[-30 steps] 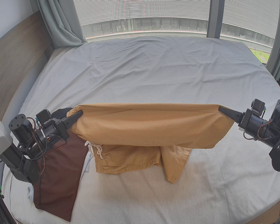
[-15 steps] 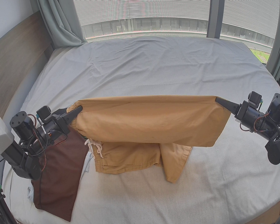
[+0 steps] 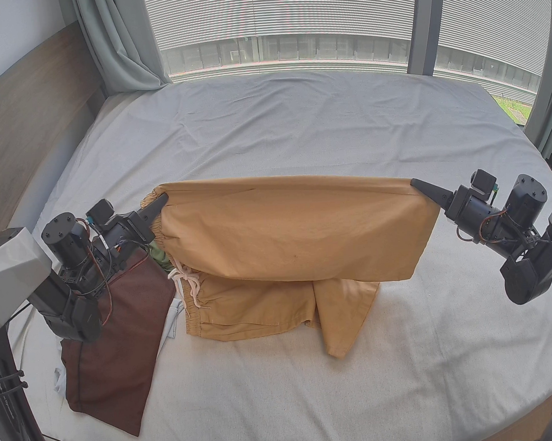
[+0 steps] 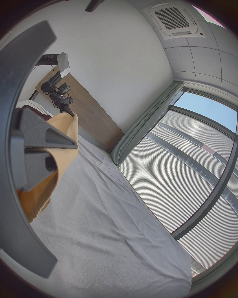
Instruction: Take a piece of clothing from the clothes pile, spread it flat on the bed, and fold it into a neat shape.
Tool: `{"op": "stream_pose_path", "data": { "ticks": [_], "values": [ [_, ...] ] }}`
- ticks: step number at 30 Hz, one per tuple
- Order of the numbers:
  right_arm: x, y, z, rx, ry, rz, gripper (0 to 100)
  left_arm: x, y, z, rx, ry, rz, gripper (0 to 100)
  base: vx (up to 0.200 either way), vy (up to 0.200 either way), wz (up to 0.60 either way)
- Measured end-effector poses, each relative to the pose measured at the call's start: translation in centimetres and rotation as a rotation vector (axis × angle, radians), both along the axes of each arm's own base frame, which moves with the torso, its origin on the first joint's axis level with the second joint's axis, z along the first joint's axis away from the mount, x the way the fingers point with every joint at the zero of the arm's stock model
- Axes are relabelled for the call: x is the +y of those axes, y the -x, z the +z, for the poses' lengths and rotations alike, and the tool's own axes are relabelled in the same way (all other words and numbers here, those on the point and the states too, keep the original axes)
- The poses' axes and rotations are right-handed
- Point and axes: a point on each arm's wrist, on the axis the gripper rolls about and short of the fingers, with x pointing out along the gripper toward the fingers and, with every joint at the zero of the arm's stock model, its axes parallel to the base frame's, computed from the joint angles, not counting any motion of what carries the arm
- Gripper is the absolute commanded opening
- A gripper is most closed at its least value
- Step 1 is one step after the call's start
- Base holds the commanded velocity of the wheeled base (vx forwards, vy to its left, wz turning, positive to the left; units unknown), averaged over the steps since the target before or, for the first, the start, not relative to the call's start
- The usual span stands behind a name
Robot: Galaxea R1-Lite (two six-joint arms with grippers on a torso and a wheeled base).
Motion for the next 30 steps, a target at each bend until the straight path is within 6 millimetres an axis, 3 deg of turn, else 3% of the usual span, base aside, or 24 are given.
{"op": "stream_pose_path", "data": {
  "ticks": [11,30],
  "values": [
    [0.2,-4.0,-0.2,-0.069,-0.007,-0.004,0,-0.3,-2.4,-0.9,-0.024,0.02,0.043,0,0.0,0.0,0.0],
    [0.0,-10.4,-2.5,-0.149,-0.02,-0.012,0,-0.7,-7.0,-3.0,-0.049,0.126,0.078,0,0.0,0.0,0.0]
  ]
}}
